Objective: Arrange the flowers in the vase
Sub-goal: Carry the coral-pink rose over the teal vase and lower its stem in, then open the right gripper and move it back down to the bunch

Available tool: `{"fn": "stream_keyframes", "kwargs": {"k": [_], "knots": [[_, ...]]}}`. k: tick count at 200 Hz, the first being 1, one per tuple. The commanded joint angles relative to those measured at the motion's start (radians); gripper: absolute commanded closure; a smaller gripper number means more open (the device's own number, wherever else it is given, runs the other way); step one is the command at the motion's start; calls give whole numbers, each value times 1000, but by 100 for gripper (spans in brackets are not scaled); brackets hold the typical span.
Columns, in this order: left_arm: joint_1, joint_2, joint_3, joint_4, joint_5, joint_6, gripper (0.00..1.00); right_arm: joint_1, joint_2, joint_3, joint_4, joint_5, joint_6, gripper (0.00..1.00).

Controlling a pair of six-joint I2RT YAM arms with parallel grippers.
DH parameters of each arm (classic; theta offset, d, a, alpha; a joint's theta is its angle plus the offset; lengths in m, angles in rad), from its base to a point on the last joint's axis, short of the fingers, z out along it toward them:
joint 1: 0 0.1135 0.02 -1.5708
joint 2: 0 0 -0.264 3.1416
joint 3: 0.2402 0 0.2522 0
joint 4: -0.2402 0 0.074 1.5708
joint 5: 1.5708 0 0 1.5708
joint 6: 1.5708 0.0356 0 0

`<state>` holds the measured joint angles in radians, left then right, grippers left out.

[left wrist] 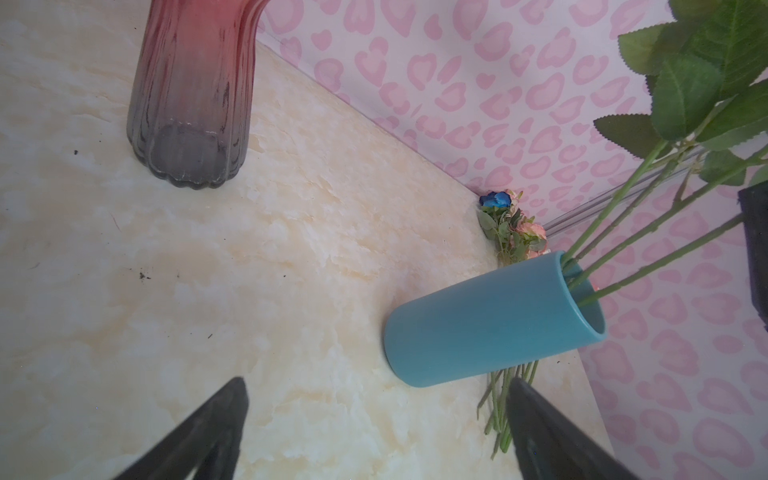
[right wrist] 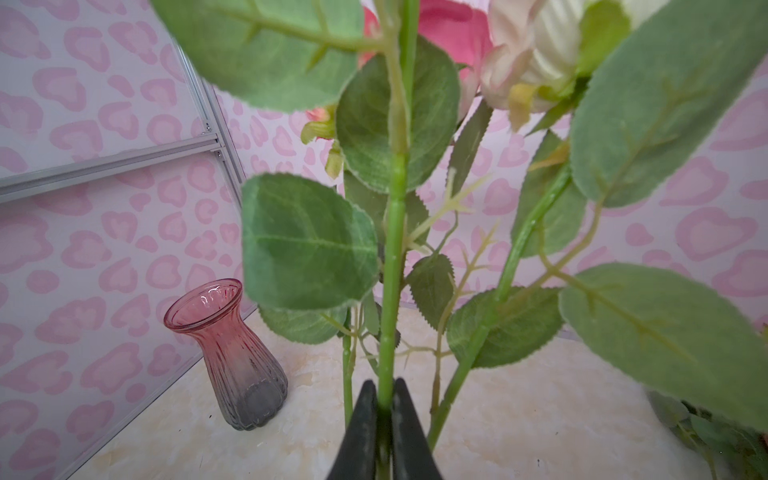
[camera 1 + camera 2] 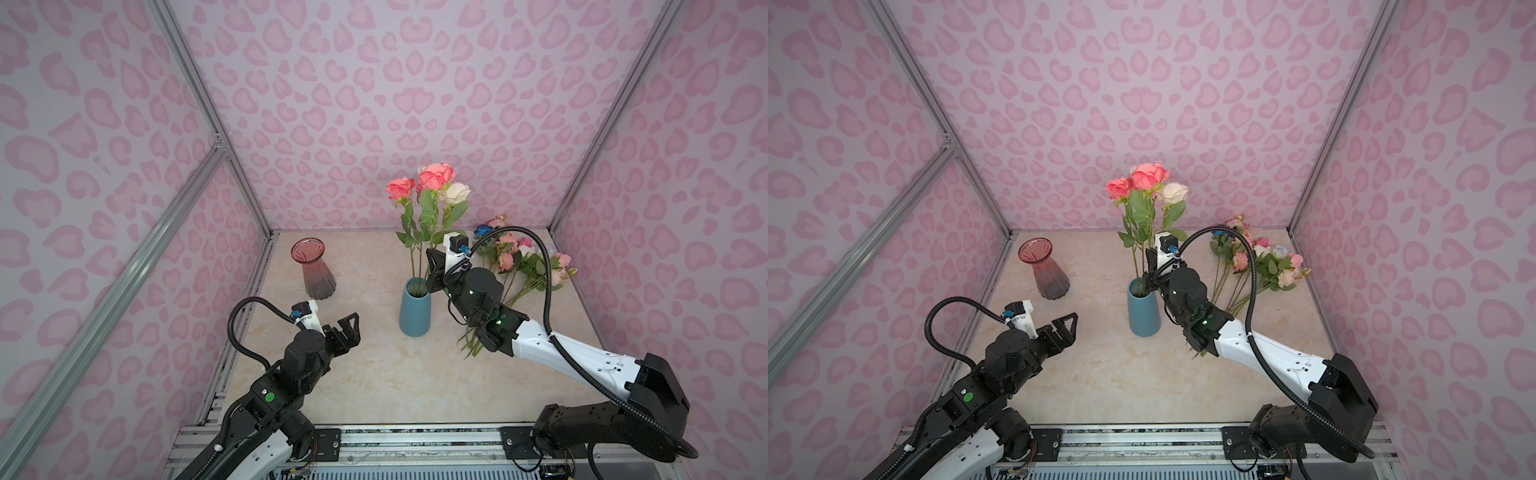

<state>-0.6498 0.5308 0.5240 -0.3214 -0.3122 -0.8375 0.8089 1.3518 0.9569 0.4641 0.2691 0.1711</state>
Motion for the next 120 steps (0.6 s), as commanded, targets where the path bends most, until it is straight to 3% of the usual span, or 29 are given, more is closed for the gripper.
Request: {"fn": "stream_keyframes", "kwargs": {"k": [1, 120], "knots": [[-1, 8, 4, 49, 2, -5, 2, 1, 1, -10, 15, 18, -9, 89], [0, 32, 3, 76, 29, -1, 2, 43, -84, -2, -52, 15, -26, 82]]}}
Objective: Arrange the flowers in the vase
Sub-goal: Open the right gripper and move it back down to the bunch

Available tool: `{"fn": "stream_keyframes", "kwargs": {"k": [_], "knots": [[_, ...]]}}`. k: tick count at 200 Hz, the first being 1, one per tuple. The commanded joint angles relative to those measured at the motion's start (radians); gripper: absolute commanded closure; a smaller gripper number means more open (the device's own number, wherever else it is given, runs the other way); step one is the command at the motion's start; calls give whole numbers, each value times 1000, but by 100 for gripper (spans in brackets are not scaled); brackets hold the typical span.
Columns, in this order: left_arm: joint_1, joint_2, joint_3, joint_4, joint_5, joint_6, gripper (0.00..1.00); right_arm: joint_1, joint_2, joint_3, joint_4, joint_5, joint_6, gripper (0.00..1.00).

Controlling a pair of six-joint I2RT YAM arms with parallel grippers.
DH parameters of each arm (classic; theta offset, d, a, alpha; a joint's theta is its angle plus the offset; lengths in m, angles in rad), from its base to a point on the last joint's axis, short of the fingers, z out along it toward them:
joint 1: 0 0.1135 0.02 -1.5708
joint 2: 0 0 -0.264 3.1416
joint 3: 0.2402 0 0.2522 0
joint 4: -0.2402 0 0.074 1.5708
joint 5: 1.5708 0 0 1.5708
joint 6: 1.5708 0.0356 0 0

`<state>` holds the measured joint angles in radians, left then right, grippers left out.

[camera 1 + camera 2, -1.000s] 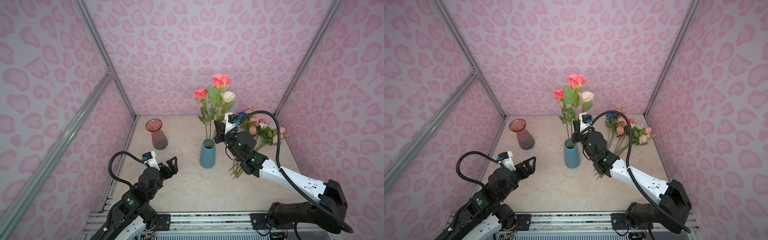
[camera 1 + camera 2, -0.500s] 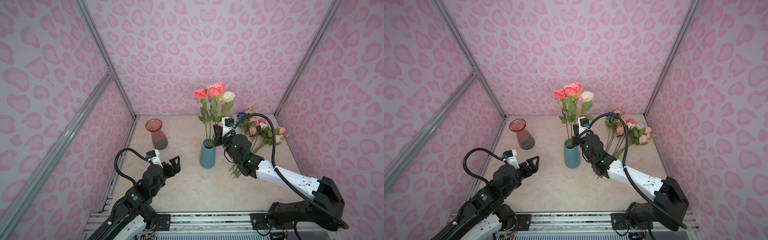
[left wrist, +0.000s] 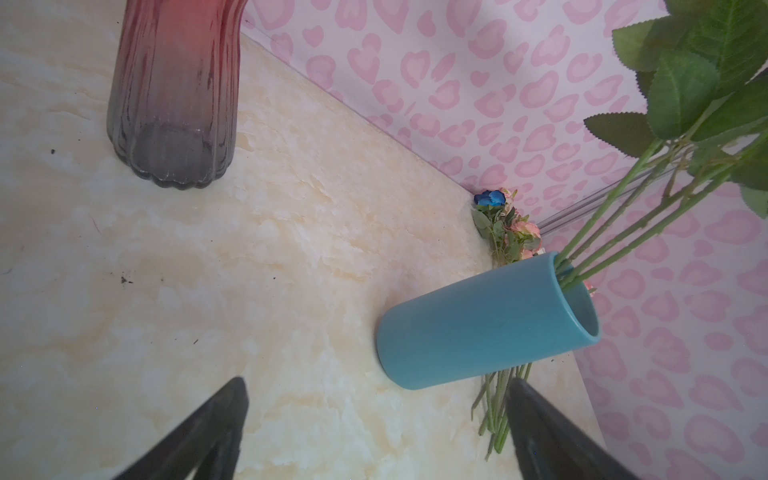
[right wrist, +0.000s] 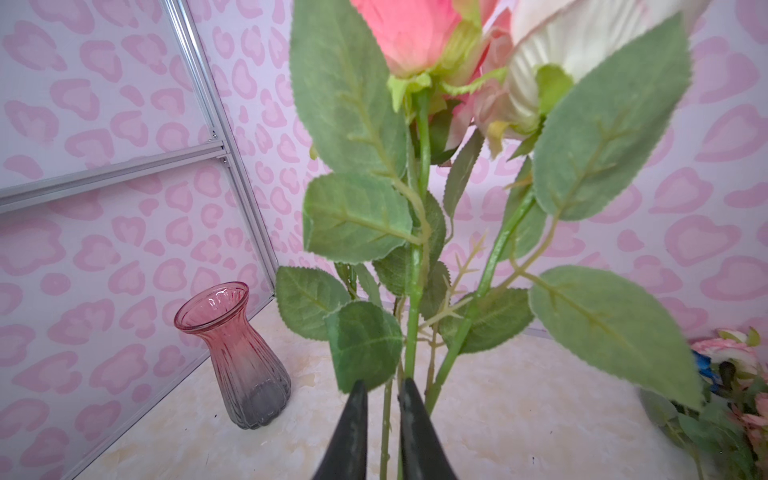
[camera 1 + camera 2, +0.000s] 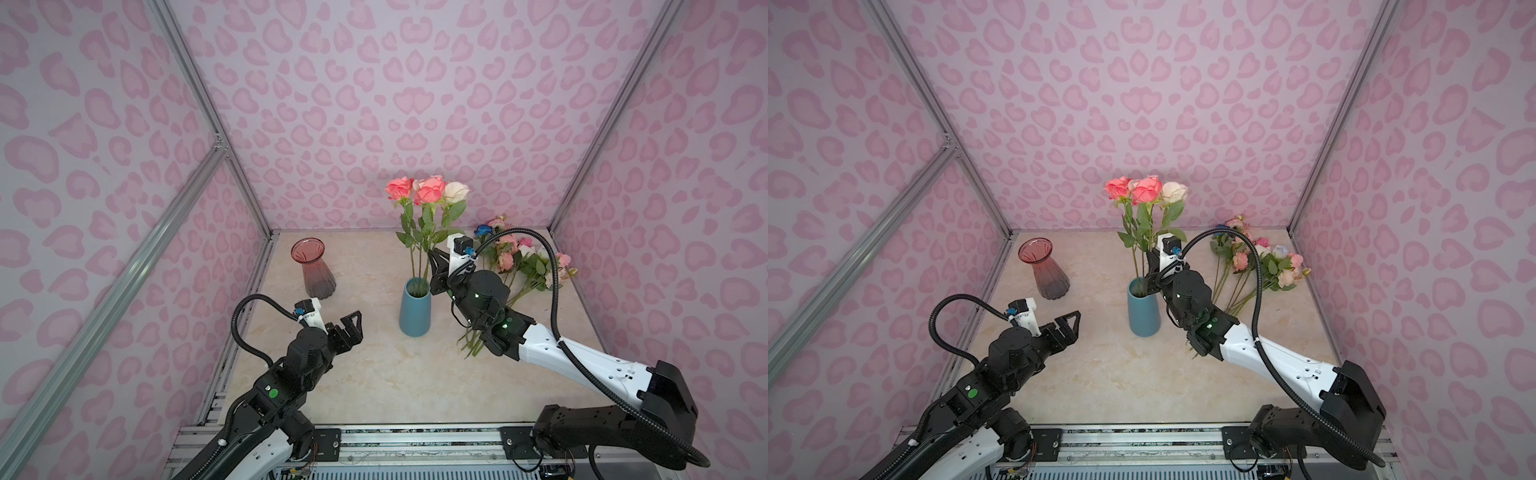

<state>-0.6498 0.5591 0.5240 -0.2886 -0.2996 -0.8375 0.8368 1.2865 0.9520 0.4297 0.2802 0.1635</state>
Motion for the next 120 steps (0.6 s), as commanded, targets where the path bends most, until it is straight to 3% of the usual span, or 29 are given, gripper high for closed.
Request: {"fn": "stream_keyframes", "kwargs": {"k": [1, 85, 120], "knots": [[0, 4, 3, 45, 18, 0, 2, 16, -21, 2, -19, 4, -19, 82], [0, 111, 32, 125, 158, 36, 2, 11, -157, -72, -135, 141, -6, 79], [-2, 185, 49, 163, 230, 35, 3, -145, -184, -123, -217, 96, 145, 79]]}}
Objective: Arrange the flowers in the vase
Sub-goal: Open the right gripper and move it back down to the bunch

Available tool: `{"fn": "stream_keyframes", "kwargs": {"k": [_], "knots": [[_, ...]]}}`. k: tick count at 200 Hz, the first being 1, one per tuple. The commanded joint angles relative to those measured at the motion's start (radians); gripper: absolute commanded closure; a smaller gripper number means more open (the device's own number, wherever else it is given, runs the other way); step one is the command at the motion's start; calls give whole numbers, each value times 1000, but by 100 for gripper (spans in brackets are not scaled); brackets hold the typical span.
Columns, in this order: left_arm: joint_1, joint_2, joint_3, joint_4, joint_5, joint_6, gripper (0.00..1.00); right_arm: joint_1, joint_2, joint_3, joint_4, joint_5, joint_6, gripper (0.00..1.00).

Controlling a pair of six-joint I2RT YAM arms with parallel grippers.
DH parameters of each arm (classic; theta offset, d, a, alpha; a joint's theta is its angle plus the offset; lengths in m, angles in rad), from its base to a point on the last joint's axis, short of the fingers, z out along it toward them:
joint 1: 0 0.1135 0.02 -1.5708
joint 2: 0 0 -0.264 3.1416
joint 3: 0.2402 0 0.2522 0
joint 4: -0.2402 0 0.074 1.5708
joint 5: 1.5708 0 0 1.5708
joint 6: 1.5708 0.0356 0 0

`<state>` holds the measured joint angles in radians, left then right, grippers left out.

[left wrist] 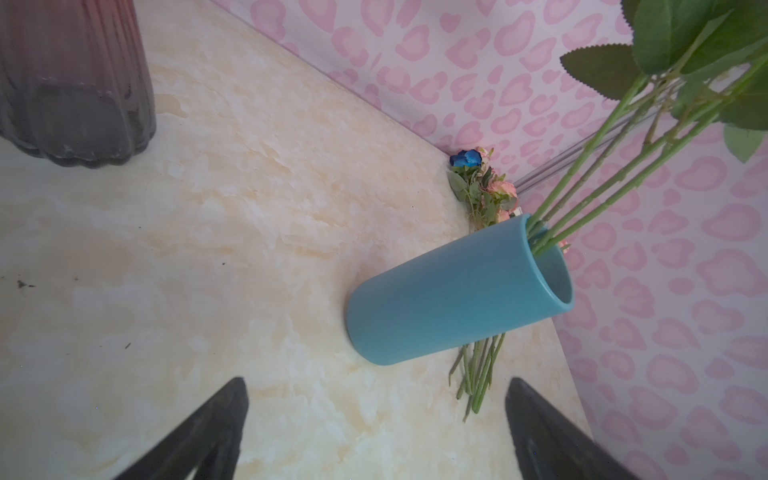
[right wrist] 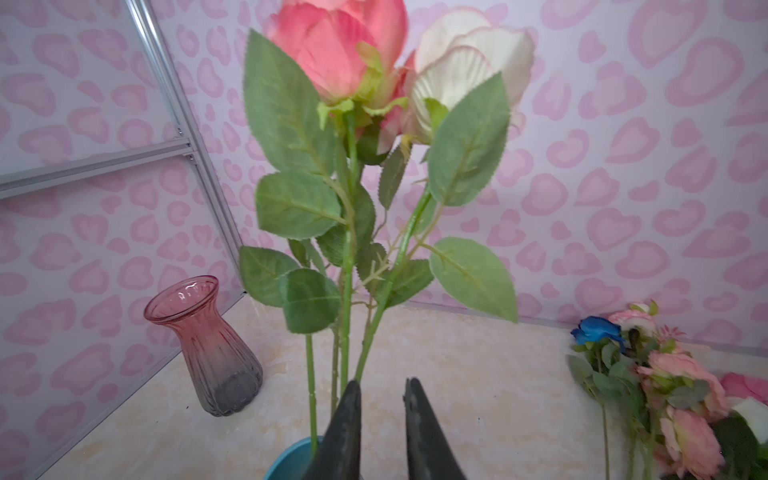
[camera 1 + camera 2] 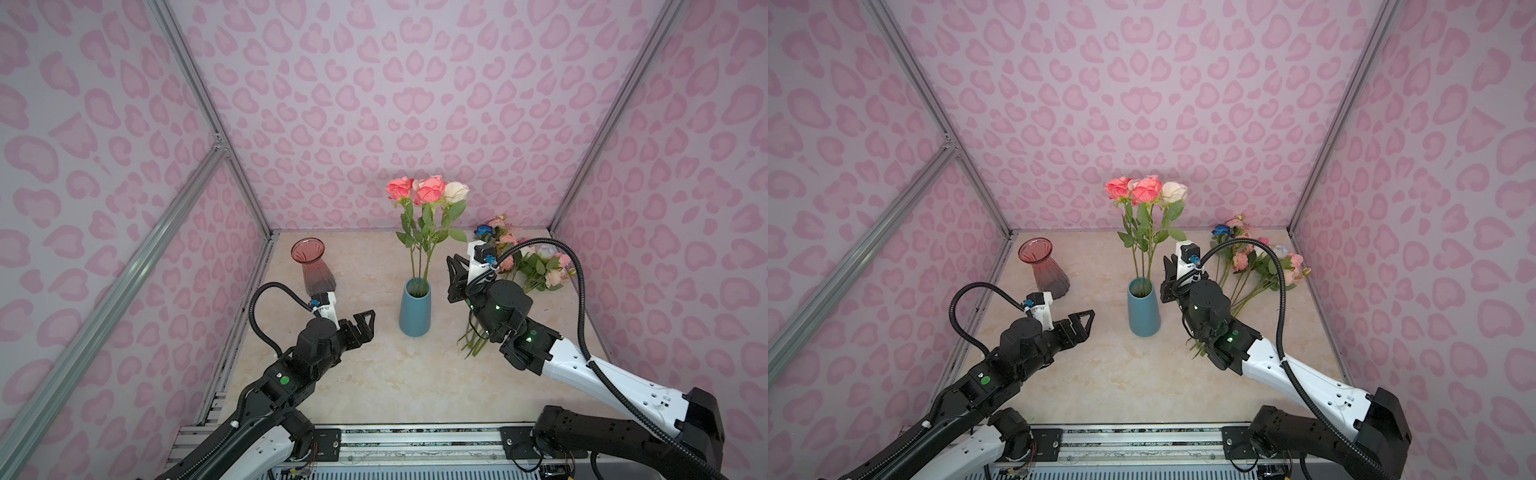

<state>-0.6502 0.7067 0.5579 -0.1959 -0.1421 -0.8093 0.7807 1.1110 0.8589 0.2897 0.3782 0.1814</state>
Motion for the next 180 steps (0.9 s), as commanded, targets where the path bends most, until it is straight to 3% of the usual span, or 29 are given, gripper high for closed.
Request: {"fn": "stream_keyframes", "kwargs": {"k": [1, 38, 64, 113, 180], "knots": [[-2, 39, 15, 72, 74, 6, 3, -99, -8, -31, -81, -5, 135, 79], [-3, 96, 15, 108, 123, 1, 3, -366, 94, 18, -303, -118, 331, 75], [-4, 139, 5, 134, 175, -24, 3, -470, 251, 125, -483, -175, 385, 73], [-8, 134, -55, 171, 228, -59, 4, -563, 493, 256, -596, -246, 374, 73], [-7, 128, -76, 181, 216, -60, 4, -571, 806, 449, -681, -283, 318, 79]]}}
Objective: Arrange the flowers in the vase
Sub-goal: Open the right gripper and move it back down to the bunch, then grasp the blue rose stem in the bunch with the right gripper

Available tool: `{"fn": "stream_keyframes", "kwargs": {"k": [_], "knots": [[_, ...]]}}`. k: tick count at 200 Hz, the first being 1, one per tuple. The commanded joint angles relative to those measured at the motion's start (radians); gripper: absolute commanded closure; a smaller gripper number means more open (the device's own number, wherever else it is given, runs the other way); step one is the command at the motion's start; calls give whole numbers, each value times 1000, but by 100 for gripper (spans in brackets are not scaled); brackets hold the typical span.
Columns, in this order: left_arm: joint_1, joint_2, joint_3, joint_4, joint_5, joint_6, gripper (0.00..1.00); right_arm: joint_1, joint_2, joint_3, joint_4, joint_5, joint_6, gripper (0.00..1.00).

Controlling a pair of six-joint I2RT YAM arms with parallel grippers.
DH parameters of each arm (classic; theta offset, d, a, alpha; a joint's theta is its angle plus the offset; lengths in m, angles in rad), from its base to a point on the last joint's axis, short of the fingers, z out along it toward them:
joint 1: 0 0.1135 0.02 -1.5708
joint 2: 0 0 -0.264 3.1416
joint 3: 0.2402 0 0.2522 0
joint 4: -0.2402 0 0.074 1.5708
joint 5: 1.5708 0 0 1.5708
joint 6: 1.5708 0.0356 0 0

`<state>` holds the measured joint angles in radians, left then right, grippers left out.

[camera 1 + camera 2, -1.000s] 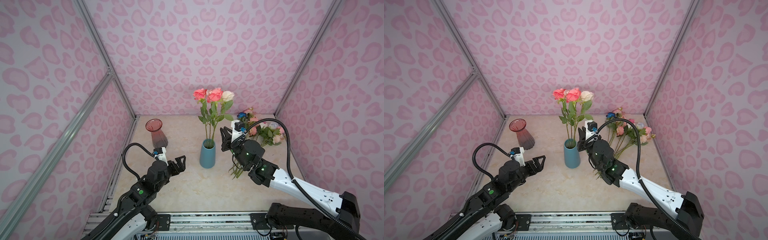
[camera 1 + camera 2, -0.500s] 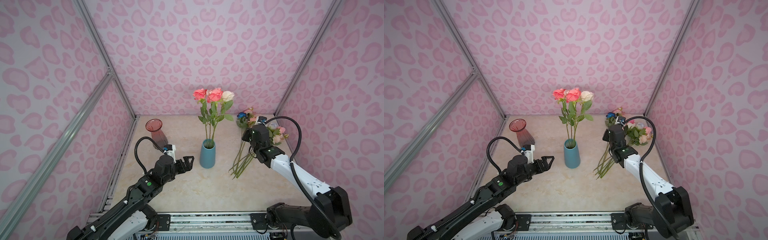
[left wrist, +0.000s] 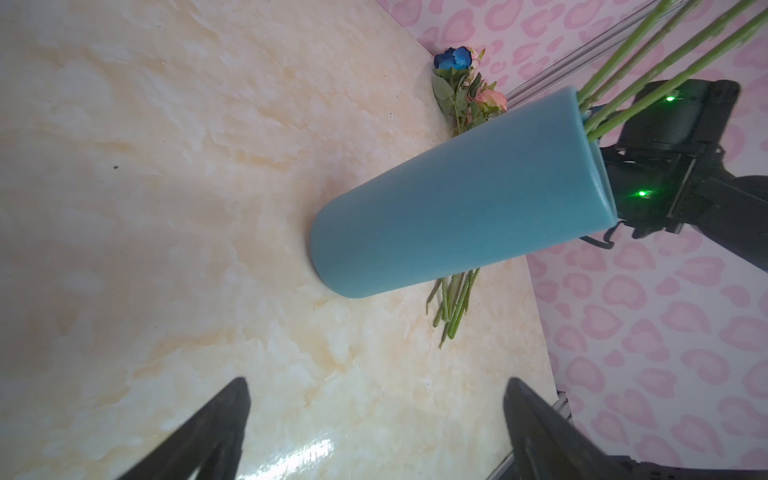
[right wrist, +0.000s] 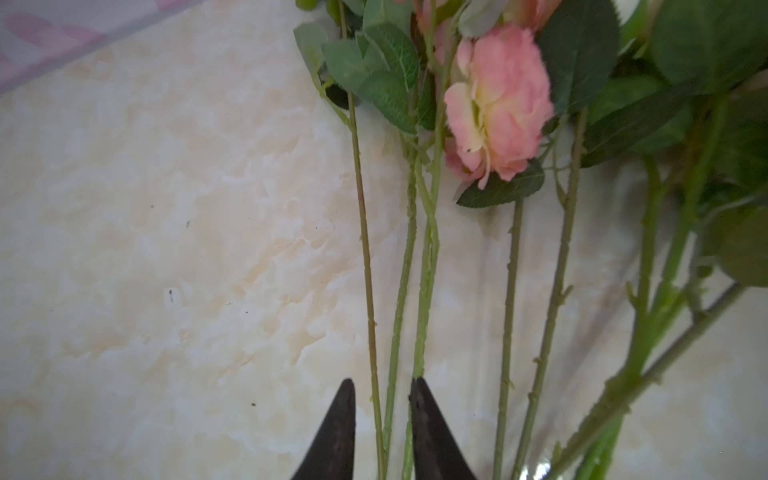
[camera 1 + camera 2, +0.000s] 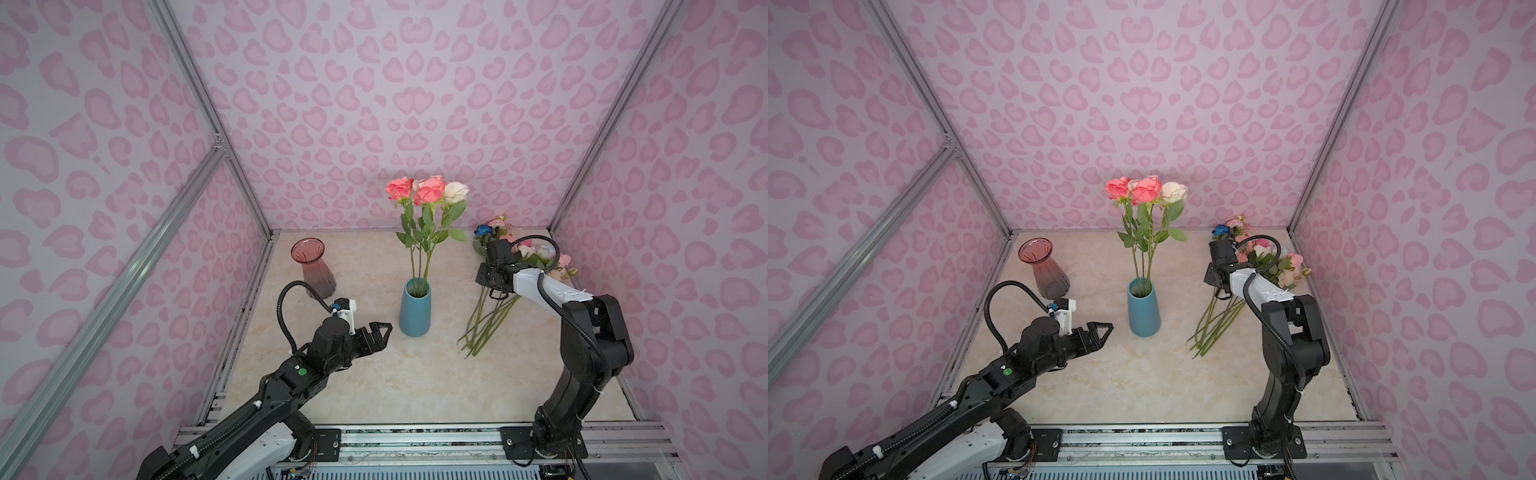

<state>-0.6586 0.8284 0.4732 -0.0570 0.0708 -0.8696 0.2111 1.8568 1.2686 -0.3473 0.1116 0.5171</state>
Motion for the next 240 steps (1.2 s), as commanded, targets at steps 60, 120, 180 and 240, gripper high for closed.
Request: {"fn": "stream_keyframes", "kwargs": {"k": [60, 120, 180, 240], "knots": [[1, 36, 11, 48, -7, 9, 3, 1, 148, 96, -57, -6, -24, 79], [1, 97, 57, 52, -3, 40, 3, 2, 120, 68, 19, -50, -46, 95], [1, 89, 65, 43, -3, 44, 3, 38, -44, -15, 110, -101, -54, 97], [1, -5, 54, -11, -45, 50, 3, 80, -234, -68, 140, -60, -45, 97]]}}
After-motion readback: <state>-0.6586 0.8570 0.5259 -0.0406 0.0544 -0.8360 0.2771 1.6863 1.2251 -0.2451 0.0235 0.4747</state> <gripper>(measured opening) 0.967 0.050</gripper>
